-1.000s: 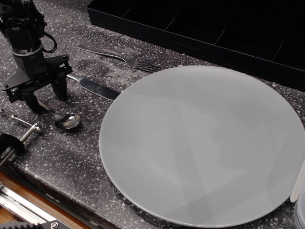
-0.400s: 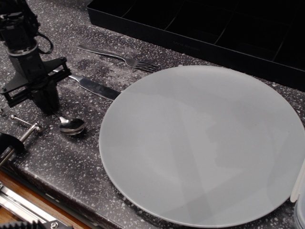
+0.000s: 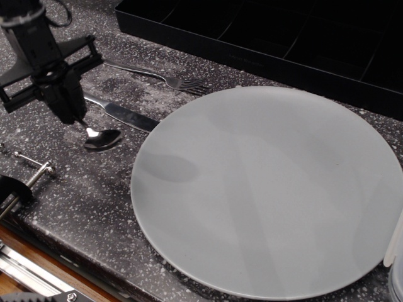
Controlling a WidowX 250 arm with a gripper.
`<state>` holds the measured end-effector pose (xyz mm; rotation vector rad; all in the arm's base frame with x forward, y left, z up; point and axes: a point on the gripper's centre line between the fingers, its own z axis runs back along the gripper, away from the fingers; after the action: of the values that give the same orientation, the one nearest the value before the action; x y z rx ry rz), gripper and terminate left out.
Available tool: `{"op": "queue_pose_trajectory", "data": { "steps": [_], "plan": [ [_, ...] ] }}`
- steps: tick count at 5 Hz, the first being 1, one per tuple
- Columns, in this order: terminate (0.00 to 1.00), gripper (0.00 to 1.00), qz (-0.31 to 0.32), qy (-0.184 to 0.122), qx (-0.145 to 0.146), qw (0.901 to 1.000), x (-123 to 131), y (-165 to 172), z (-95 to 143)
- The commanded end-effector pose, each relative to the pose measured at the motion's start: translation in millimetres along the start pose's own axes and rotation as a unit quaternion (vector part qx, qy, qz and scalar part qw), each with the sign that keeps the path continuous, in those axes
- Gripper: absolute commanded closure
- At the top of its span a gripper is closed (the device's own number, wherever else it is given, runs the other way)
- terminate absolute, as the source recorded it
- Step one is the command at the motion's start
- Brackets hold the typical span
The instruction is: Put spoon on plate
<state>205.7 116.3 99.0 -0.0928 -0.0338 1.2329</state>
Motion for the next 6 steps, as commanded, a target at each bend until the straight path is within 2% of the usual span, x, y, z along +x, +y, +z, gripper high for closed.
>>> {"op": "queue_pose_trajectory", "data": {
  "steps": [1, 2, 3, 4, 6],
  "plan": [
    [0.00, 1.00, -0.004, -0.042, -0.013, 0.9990, -66, -21, 3],
    [0.00, 1.00, -0.002, -0.058, 0.002, 0.9983, -97, -46, -11],
    [0.00, 1.00, -0.032, -0.098, 0.032, 0.9941, -125, -64, -39],
    [0.00, 0.00, -0.072, -0.136, 0.034, 0.9875, -134, -67, -46],
    [0.00, 0.00, -0.072, -0.136, 0.034, 0.9875, -134, -67, -46]
  ]
}}
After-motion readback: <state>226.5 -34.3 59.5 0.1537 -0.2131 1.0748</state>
